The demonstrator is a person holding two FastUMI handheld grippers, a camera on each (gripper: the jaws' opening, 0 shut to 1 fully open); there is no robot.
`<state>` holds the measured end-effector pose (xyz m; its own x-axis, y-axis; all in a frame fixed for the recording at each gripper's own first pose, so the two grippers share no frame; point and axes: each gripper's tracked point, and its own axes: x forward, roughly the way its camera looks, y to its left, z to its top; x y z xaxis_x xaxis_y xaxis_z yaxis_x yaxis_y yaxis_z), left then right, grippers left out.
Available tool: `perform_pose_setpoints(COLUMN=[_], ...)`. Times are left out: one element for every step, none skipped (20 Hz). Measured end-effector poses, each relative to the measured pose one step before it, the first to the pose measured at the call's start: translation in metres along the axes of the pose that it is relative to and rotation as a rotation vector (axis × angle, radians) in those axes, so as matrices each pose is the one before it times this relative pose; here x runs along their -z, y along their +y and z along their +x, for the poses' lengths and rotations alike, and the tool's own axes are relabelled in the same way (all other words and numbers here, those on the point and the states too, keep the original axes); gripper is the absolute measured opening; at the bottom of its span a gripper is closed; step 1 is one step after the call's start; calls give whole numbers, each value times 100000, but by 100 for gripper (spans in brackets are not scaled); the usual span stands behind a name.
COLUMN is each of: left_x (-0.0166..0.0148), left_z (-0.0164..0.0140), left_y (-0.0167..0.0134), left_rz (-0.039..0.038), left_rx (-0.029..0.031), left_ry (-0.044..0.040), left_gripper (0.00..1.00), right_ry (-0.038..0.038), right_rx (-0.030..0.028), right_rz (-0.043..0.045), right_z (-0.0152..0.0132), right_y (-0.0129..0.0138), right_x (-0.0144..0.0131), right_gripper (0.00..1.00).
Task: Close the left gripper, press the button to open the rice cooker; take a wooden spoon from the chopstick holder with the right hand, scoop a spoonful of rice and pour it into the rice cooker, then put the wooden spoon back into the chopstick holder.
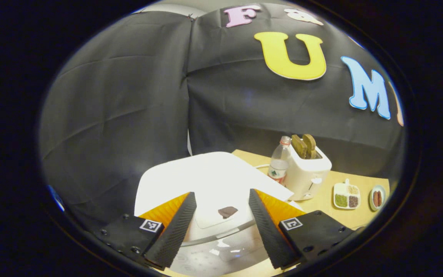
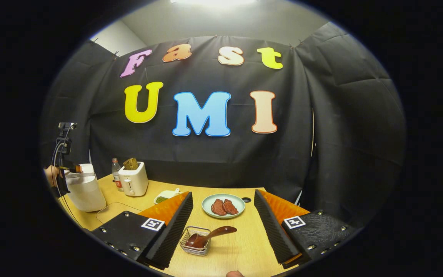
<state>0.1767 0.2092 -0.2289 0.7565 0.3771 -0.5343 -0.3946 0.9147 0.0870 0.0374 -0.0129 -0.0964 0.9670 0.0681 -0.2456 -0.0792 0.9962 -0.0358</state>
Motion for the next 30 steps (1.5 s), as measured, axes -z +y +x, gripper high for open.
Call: perform_pose_setpoints(left_x=[137, 187, -59, 366, -137, 62, -163, -260, -111, -458, -1024, -1384, -1955, -2455, -2401, -1912, -1785, -1206, -1167, -984, -723, -91, -317, 46, -155, 23, 69, -105, -224, -100], left_z=[251, 182, 278, -285, -85, -248, 6, 142, -114, -609, -755, -932, -1122, -1451, -1418, -1552, -1399, -1201, -1051, -1148, -1089, -1109, -1168, -1208, -901, -827, -986, -936, -702, -527], left_y=[-65, -285, -84, 29, 84, 42, 42, -34, -97, -587, -620, -666, -680, -904, -1029, -1091, -999, -900, -771, -953, -933, -1020, -998, -815, -951, -736, -829, -730, -591, -703], left_rz=[1720, 200, -528, -1248, -1939, -1819, 230, 1279, 483, -458, 942, 2939, 3805, 2850, 979, -23, -470, -454, -281, -975, -1482, -1873, -1401, -1014, -589, -308, 378, 1095, 1333, 959], left_rx=[610, 811, 700, 1021, 904, 744, 594, 607, 1185, 2252, 2398, 2552, 2345, 2834, 2768, 2627, 2261, 1710, 1592, 1814, 2201, 2001, 2196, 1606, 2095, 1409, 1967, 1462, 1210, 1454], left_ry=[311, 261, 381, 1077, 235, 704, -1322, -1409, -982, -1627, -3719, -5522, -6446, -6768, -6000, -5170, -4012, -3607, -3032, -2153, -1279, -385, -441, -419, -376, -37, -170, -823, -1320, -1137], left_gripper=[99, 96, 98, 98, 100, 99, 100, 100, 98, 100, 100, 100, 98, 99, 98, 97, 97, 99, 98, 99, 98, 98, 98, 98, 98, 98, 98, 98, 99, 98], right_ry=[31, 78, 240, -119, -484, -443, -444, -408, -183, -598, -887, -1132, -1099, -864, -905, -1167, -1700, -2067, -2008, -1750, -1105, -877, -979, -714, -425, -436, -408, -364, -301, -253], right_rx=[-518, -572, -264, -494, -477, -435, -654, -558, -371, -393, -19, -232, -29, 191, 466, 782, 412, 7, -18, -303, -116, -179, -436, 25, 918, 263, 5, -92, -610, -615], right_rz=[-490, -454, -299, -30, 470, 821, 900, 697, 385, 172, 189, 465, 871, 1013, 815, 724, 808, 944, 747, 212, -311, -39, 476, 767, 673, 373, -32, -299, -847, -1179], right_z=[-16, 4, -18, 55, 16, 2, -27, 92, 63, 34, -10, -118, -101, -38, -178, -73, -198, -210, -111, -27, -90, -58, -148, -177, -237, -306, -322, -284, -305, -272], right_y=[385, 318, 353, 353, 472, 463, 523, 538, 453, 369, 349, 328, 392, 370, 418, 306, 446, 566, 489, 460, 376, 303, 342, 285, 60, 135, 371, 267, 372, 318], right_x=[3, 30, -12, 31, -192, -145, -173, -183, -285, -329, -545, -512, -564, -429, -490, -503, -612, -672, -713, -423, -383, -258, -314, -214, -66, 4, 34, 89, 74, 74], right_gripper=[97, 97, 97, 97, 97, 97, 97, 97, 97, 97, 97, 97, 97, 97, 97, 97, 97, 97, 97, 97, 97, 93, 97, 93, 93, 97, 97, 97, 97, 97])
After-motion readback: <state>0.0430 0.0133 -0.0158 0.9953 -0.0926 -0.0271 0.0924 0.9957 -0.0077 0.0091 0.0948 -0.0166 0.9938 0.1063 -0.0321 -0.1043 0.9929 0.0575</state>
